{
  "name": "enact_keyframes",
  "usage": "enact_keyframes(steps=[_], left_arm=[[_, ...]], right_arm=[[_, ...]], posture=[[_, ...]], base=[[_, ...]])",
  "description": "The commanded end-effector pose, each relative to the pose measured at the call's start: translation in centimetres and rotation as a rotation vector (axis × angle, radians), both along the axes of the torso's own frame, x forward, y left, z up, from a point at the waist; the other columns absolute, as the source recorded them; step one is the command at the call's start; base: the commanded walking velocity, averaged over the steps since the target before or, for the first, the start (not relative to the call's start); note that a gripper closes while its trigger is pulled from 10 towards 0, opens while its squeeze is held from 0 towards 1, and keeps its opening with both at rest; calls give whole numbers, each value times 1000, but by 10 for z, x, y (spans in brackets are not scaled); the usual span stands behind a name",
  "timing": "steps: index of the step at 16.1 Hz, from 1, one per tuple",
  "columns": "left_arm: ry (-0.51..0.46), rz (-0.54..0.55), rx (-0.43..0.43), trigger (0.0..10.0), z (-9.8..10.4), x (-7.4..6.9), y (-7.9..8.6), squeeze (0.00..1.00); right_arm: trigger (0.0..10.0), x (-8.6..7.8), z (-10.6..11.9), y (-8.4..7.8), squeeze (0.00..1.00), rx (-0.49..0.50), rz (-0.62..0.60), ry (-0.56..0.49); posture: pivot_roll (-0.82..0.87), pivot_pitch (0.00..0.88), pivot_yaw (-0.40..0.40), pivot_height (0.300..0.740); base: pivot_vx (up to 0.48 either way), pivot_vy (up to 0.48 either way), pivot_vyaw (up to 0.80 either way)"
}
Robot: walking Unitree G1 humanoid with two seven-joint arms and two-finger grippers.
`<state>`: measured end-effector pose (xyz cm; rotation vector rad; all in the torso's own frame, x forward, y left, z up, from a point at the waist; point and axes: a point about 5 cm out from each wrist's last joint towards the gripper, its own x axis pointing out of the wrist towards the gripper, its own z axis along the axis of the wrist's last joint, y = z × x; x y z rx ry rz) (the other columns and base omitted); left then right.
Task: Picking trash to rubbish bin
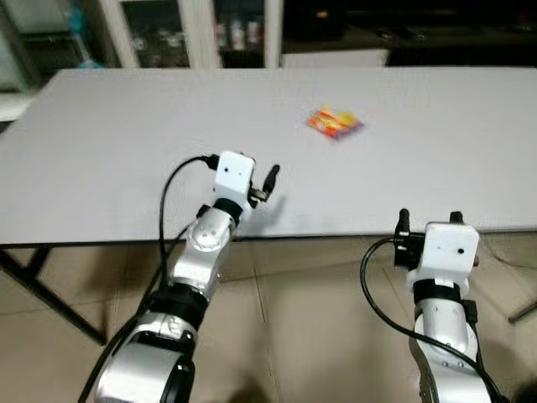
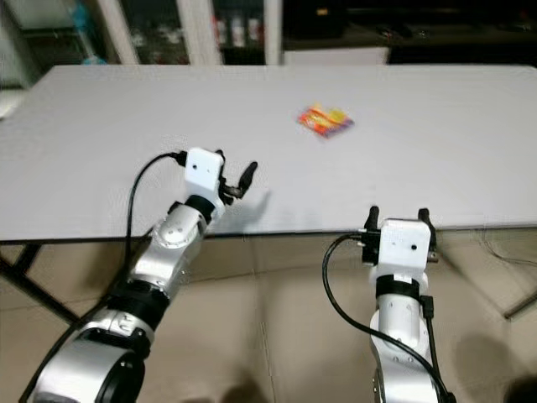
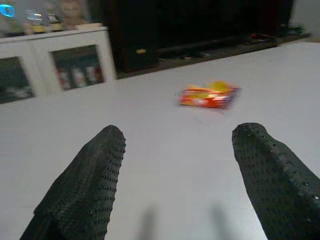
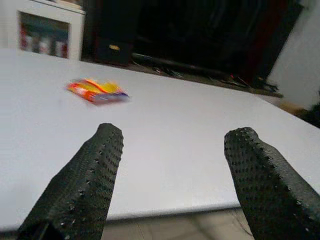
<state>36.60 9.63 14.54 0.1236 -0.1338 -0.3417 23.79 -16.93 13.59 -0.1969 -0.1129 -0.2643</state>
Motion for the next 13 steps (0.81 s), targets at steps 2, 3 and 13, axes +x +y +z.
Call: enact_keyframes(steps=[2, 3, 13], left_arm=[[7, 11, -1, 10000, 0, 1, 4, 0], [8, 11, -1, 10000, 0, 1, 3, 0], [23, 3, 8, 10000, -3, 0, 1, 0]], right_arm=[[10000, 0, 1, 3, 0, 3, 10, -2], [10000, 0, 1, 3, 0, 4, 10, -2], [10000, 3, 3, -2, 0, 36, -36, -5]], posture=[[80, 75, 0, 740], [80, 75, 0, 740], [85, 77, -1, 740]], base=[[341, 0, 0], [337, 0, 0], [343, 0, 0]])
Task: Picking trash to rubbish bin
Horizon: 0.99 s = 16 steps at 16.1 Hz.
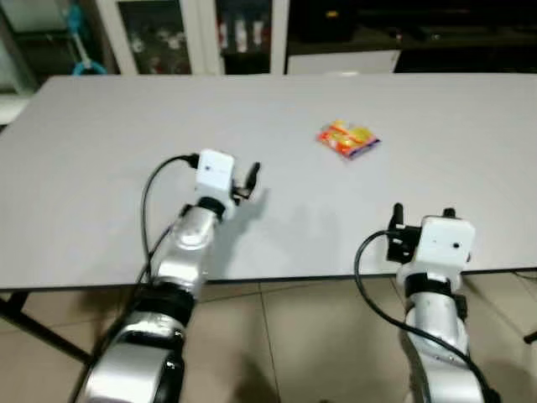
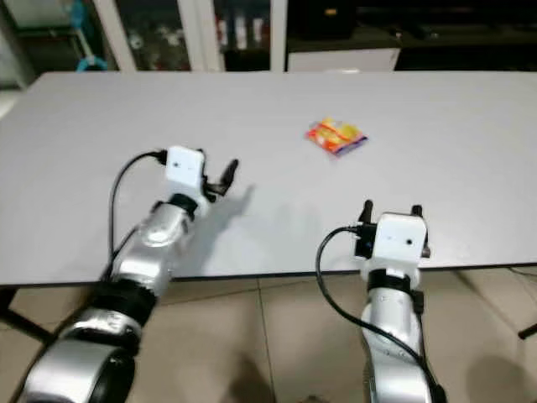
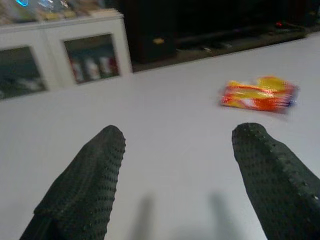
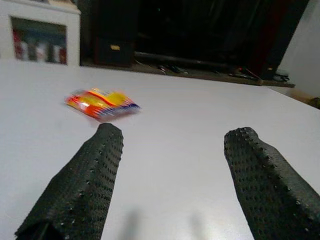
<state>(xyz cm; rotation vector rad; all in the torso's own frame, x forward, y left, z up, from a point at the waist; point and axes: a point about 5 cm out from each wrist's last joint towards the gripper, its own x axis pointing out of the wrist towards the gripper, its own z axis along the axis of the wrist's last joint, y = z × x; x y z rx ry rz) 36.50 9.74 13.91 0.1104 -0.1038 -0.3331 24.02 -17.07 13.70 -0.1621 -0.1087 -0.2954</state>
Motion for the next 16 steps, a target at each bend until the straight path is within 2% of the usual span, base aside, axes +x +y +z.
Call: enact_keyframes(steps=[1, 6, 8, 12, 16], left_arm=[[-6, -8, 18, 10000, 3, 1, 0, 0], [-1, -16, 24, 10000, 2, 1, -1, 0], [2, -22, 30, 10000, 1, 1, -1, 0], [9, -29, 42, 10000, 0, 1, -1, 0], [-13, -29, 41, 10000, 1, 0, 0, 0]], right_arm=[[10000, 1, 2, -1, 0, 0, -6, -1], [10000, 2, -2, -2, 0, 36, -26, 10], [10000, 2, -1, -3, 0, -4, -35, 14], [10000, 1, -2, -2, 0, -7, -39, 20], [10000, 5, -2, 0, 0, 17, -35, 16]], posture=[[85, 77, -1, 740], [89, 76, 3, 740], [86, 75, 9, 740], [85, 75, 11, 740], [90, 74, 9, 740]], base=[[341, 0, 0], [339, 0, 0], [337, 0, 0], [331, 0, 0], [127, 0, 0]])
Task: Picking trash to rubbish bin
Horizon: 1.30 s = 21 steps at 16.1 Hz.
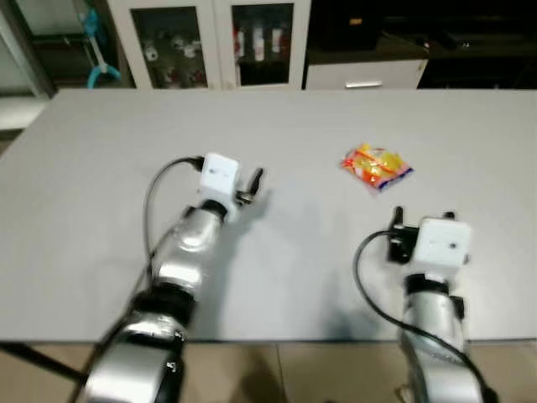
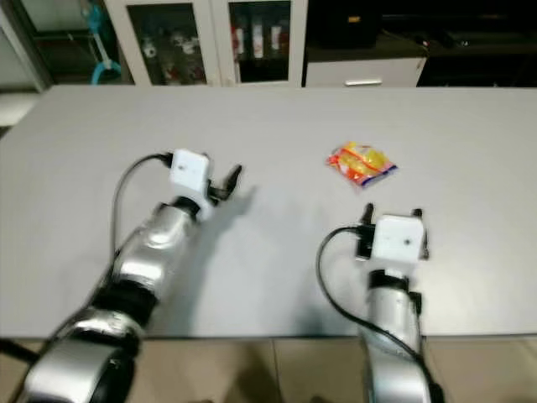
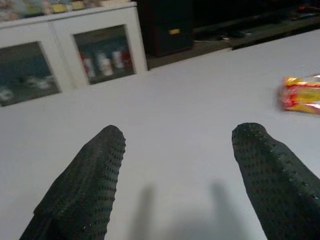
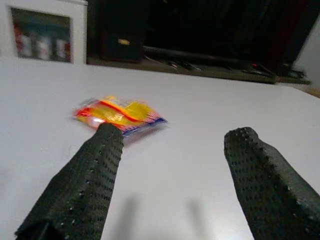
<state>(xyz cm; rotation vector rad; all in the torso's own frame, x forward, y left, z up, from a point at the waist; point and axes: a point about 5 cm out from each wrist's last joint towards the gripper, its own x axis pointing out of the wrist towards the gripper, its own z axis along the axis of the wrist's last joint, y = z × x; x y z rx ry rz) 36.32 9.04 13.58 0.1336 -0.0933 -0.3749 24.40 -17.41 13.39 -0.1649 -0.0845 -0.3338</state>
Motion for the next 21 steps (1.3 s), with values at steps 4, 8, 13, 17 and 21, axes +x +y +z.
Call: enact_keyframes(steps=[4, 8, 13, 17, 21], left_arm=[[-20, 6, 15, 10000, 3, 0, 8, 0], [-23, -1, 25, 10000, 1, -4, 14, 0], [-17, -3, 57, 10000, 0, -10, 25, 0], [-23, -12, 47, 10000, 5, -13, 27, 0], [-19, -19, 33, 10000, 6, -13, 23, 0]], right_arm=[[10000, 5, 4, 4, 0, 41, -10, -12], [10000, 9, 0, -12, 0, 175, -128, -5], [10000, 19, -3, -33, 0, 355, -180, -20], [10000, 28, 1, -46, 0, 368, -174, -34], [10000, 29, 1, -51, 0, 351, -197, -36]], posture=[[95, 87, 6, 740], [113, 127, 13, 740], [160, 190, 32, 740], [179, 199, 33, 740], [188, 169, 27, 740]], base=[[0, 0, 0], [0, 0, 0], [0, 0, 0], [0, 0, 0], [0, 0, -400]])
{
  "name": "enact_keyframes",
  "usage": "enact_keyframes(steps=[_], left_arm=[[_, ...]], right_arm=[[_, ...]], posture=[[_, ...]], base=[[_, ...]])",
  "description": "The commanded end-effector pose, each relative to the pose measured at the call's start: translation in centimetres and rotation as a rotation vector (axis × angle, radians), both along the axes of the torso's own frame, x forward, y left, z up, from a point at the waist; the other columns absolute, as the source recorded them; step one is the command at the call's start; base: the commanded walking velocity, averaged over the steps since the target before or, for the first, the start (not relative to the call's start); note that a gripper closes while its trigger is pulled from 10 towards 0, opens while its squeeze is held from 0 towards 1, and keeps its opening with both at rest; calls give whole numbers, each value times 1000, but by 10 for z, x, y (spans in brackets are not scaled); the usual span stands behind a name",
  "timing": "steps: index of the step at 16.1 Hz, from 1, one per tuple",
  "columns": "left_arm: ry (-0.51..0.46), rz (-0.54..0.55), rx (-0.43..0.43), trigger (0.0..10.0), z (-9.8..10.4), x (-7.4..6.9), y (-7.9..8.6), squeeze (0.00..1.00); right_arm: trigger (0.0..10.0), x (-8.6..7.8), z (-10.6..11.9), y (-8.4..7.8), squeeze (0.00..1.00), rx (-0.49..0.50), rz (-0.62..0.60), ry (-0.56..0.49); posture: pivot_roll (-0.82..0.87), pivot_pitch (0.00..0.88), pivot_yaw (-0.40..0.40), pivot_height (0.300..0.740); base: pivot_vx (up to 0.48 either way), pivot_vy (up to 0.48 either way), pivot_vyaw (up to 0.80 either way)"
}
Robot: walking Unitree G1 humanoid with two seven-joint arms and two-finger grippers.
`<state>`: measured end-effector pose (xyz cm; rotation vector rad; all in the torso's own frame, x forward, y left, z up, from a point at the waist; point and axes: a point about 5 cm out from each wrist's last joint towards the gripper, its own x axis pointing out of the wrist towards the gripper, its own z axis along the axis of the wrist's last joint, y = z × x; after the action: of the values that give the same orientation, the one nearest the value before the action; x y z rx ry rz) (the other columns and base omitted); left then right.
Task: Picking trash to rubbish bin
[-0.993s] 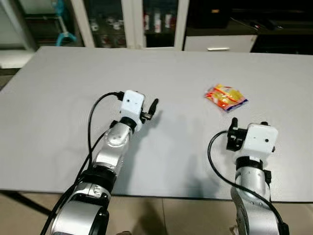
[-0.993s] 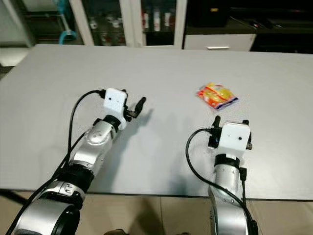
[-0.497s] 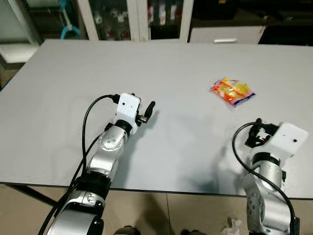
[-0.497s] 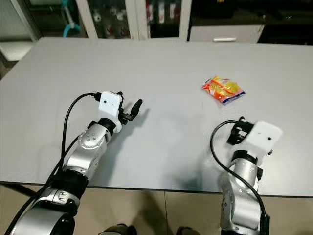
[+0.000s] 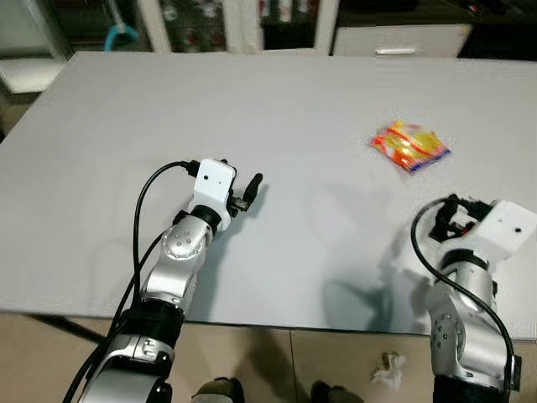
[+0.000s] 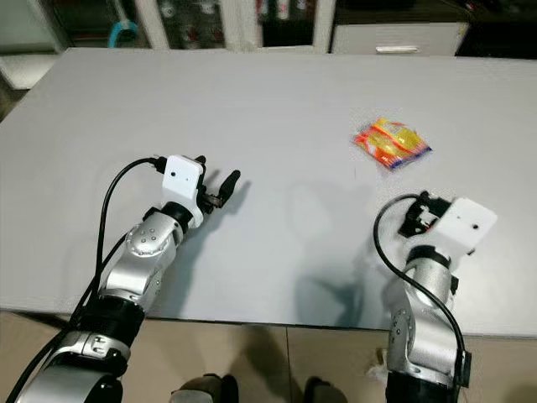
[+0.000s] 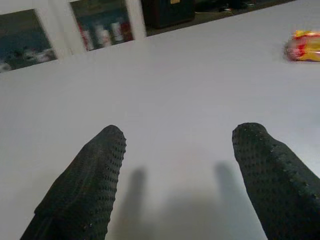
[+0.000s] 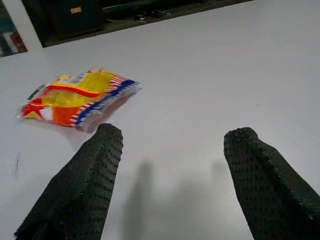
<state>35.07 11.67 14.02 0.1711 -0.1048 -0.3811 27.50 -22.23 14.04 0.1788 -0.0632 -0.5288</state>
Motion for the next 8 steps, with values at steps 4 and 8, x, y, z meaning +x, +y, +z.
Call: enact_keyframes(steps=[4, 8], left_arm=[[4, -46, -31, 10000, 5, 2, -10, 0], [8, -51, -43, 10000, 4, -1, -11, 0]], right_arm=[[10000, -1, -3, 1, 0, -17, -5, 15], [10000, -5, -2, -1, 0, -40, -11, 24]], posture=[[174, 158, 24, 740], [171, 162, 17, 740]], base=[[0, 0, -800], [0, 0, -800]])
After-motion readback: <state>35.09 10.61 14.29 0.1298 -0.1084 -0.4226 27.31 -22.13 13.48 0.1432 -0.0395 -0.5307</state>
